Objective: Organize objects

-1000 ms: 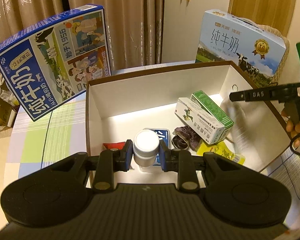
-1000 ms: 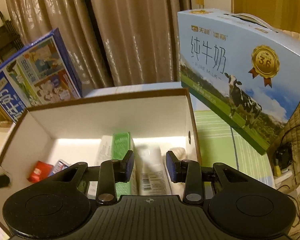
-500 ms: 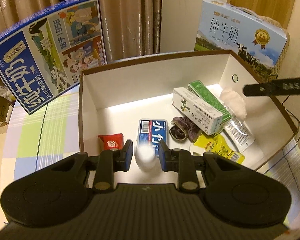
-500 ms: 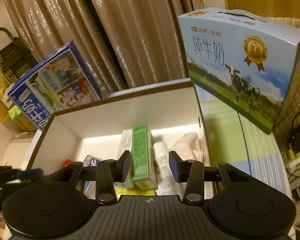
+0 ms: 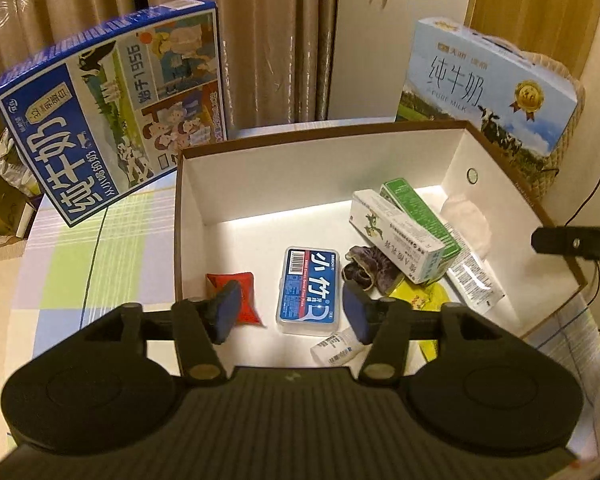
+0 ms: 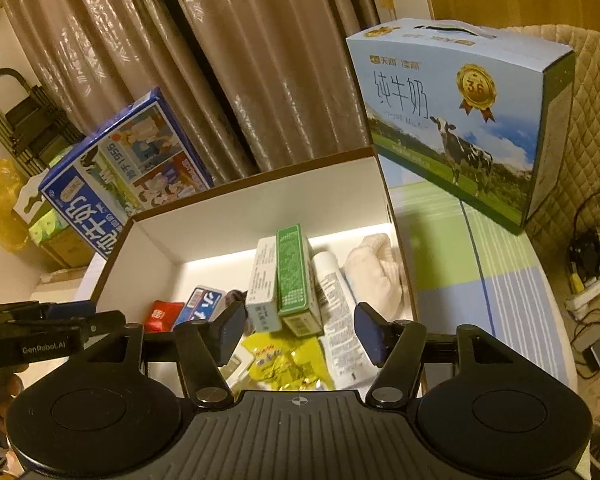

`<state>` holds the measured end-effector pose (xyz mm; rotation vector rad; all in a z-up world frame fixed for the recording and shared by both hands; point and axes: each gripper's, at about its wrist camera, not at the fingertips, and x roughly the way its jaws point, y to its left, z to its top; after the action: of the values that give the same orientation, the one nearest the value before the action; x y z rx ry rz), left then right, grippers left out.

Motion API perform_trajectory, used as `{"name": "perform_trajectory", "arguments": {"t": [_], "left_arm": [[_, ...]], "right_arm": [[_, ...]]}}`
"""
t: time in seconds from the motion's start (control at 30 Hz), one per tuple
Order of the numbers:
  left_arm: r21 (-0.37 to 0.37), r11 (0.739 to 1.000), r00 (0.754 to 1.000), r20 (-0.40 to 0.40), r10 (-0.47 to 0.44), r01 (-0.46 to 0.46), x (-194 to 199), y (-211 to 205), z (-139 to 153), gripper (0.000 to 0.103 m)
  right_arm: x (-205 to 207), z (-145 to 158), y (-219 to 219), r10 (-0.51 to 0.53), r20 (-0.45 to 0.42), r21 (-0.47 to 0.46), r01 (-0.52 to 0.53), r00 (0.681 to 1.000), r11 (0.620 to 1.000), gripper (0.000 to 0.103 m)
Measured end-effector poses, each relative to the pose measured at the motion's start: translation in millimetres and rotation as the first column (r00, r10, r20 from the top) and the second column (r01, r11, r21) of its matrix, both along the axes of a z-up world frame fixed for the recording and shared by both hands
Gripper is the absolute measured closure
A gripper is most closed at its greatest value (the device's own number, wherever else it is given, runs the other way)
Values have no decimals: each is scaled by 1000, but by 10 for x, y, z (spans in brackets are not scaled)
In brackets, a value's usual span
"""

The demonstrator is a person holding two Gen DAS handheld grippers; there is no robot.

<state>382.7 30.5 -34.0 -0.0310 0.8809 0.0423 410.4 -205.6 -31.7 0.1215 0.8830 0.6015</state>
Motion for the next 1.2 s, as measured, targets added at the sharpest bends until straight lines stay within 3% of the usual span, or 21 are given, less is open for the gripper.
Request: {"name": "perform_trajectory", "arguments": {"t": [0.3,0.5,0.87,1.2], "left_arm": [[-8,1000,1000,6,25,-25,-344,-113,188,19],[8,999,999,34,38,-39,-757,-250,300,10],[27,995,993,59,98,-100,-1594,-595,520,1],[3,985,984,41,171,-171,-2405,-866,536,1]], "right_arm": [[-365,150,-83,38,-38,49,-36,999,998,39],[-709,216,-172,53,-38,36,-52,998,998,39],[-1392,360,-489,77,-19,16,-76,997,997,39],[-2020,416,-657,136,-39,-66,-138,990,988,39]]}}
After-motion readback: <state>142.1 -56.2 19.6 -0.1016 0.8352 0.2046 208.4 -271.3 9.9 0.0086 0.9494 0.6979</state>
